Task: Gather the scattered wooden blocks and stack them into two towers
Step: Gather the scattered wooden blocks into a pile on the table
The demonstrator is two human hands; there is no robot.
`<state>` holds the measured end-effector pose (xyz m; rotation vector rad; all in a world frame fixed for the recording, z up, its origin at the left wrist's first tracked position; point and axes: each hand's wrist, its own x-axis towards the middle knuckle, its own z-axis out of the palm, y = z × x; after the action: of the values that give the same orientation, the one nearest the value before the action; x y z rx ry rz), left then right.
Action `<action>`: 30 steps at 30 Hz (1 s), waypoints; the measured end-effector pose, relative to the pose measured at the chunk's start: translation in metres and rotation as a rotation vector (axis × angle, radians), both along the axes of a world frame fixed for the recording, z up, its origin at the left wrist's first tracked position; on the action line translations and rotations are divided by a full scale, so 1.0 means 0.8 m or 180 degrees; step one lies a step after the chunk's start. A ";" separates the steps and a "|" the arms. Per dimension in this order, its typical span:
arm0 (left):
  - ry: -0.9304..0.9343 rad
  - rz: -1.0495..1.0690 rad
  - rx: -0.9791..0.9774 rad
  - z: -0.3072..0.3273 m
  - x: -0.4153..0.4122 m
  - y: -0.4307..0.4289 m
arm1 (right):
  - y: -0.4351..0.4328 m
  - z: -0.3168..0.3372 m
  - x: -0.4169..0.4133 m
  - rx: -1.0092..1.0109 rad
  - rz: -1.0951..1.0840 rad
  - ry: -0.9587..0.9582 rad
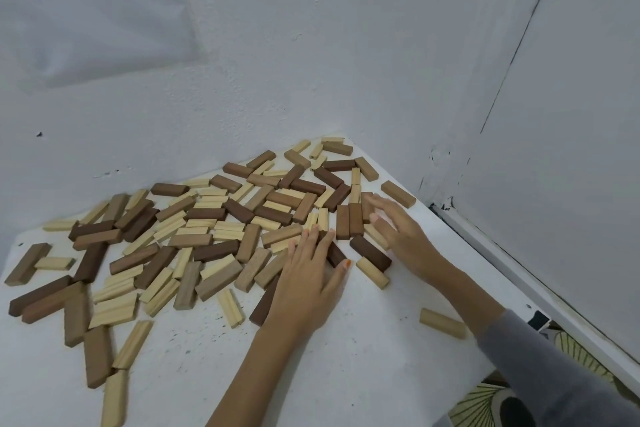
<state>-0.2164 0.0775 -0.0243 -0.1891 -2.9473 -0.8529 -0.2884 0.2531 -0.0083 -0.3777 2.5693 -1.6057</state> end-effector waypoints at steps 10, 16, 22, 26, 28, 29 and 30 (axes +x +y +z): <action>0.0250 -0.0865 -0.0200 0.008 -0.009 0.018 | 0.112 0.000 0.082 0.1550 0.0729 0.0218; 0.0233 -0.1426 -0.0625 0.012 -0.034 0.029 | 0.125 -0.012 0.098 0.1262 0.0801 0.0134; 0.0196 -0.1389 -0.1109 0.019 -0.032 0.036 | 0.118 -0.016 0.094 0.0964 0.0425 0.0335; 0.0085 -0.1252 -0.0925 0.021 -0.027 0.035 | 0.106 -0.012 0.085 0.0740 0.0220 0.0356; 0.0117 -0.1166 -0.0669 0.022 -0.022 0.034 | 0.096 -0.011 0.078 0.0542 0.0106 0.0318; 0.0150 -0.1112 -0.0511 0.023 -0.019 0.034 | 0.088 -0.010 0.075 0.0391 0.0027 0.0212; 0.0200 -0.1056 -0.0341 0.024 -0.015 0.032 | 0.080 -0.008 0.071 0.0241 -0.0042 0.0079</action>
<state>-0.2286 0.1034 -0.0050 -0.7135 -2.9480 -0.7023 -0.2314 0.3174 -0.0150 -0.3776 2.6471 -1.5121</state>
